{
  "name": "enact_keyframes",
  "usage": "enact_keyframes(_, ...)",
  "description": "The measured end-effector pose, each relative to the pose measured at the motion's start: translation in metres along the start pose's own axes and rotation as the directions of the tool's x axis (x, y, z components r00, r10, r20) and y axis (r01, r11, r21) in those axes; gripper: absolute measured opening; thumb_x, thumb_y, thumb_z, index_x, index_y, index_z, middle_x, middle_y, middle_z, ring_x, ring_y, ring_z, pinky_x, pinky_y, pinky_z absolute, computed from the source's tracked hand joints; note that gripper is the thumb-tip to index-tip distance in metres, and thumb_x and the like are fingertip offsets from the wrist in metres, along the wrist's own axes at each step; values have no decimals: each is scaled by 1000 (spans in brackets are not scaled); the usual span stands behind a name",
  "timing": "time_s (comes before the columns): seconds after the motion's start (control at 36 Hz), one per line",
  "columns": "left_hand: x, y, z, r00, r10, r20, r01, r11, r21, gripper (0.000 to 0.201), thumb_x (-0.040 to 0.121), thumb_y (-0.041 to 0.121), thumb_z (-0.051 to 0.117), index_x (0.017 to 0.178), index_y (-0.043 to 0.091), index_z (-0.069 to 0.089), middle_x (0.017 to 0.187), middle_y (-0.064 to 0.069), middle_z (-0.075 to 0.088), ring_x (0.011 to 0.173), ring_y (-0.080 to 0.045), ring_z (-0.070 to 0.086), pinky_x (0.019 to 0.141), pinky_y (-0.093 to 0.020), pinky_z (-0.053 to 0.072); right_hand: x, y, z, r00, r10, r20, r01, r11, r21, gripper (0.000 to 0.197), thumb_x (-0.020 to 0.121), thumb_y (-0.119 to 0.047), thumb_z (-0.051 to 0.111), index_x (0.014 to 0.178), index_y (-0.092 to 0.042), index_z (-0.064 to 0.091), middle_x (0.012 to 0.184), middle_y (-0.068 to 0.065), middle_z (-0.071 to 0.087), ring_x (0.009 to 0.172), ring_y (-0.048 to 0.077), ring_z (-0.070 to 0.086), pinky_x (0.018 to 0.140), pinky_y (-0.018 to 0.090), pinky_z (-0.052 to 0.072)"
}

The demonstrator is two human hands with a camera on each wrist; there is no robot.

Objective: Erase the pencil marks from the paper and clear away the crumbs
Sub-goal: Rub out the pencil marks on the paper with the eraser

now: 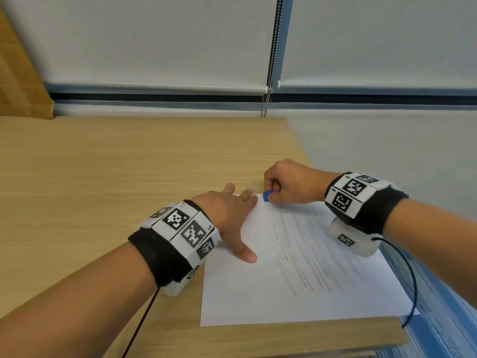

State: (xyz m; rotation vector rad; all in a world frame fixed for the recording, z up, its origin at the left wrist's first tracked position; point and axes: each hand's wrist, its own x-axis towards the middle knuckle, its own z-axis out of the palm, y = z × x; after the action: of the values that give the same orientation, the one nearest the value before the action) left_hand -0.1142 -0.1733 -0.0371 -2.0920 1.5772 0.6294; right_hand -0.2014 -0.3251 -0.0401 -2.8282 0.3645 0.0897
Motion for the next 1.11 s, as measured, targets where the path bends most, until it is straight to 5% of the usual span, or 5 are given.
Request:
enact_keyframes(0.19, 2, -1, 0, 1000, 9, 10, -9, 1000, 10, 125, 72, 68, 68, 154, 23, -16, 159, 12, -22, 146, -26, -20, 114, -50, 23, -6, -7, 0, 977, -48, 206, 19, 990, 141, 3, 79, -9, 72, 79, -8, 70, 69, 2, 67, 53, 1, 53, 52, 10, 43)
enact_keyframes(0.67, 3, 0, -2, 1000, 4, 26, -4, 1000, 7, 124, 72, 67, 69, 153, 29, -18, 160, 12, -22, 146, -26, -20, 113, -52, 21, 8, 2, 0, 1000, 10, 29, -13, 993, 113, 12, 80, -13, 72, 71, -12, 63, 62, -6, 59, 51, 1, 49, 50, 9, 38)
enact_keyframes(0.81, 2, 1, -3, 1000, 3, 31, -3, 1000, -2, 124, 73, 65, 70, 152, 29, -18, 160, 11, -21, 146, -27, -21, 115, -54, 19, -1, -3, -4, 962, -42, 269, -8, 983, 183, 7, 76, -8, 75, 76, -10, 69, 64, -3, 63, 52, -1, 53, 55, 13, 44)
enact_keyframes(1.0, 2, 0, -1, 1000, 3, 17, -3, 1000, 2, 124, 73, 66, 70, 153, 30, -18, 159, 12, -22, 146, -25, -21, 114, -53, 21, 5, 3, 2, 999, -18, 31, 15, 996, 83, 20, 77, -9, 71, 66, -20, 58, 69, 1, 63, 57, 8, 51, 54, 16, 41)
enact_keyframes(1.11, 3, 0, -2, 1000, 7, 14, -7, 1000, 4, 124, 72, 66, 71, 153, 30, -16, 160, 11, -19, 147, -27, -19, 113, -53, 22, -8, -5, 1, 972, -53, 228, 18, 988, 151, 14, 76, -6, 72, 71, -14, 62, 68, 3, 62, 56, 8, 51, 52, 14, 41)
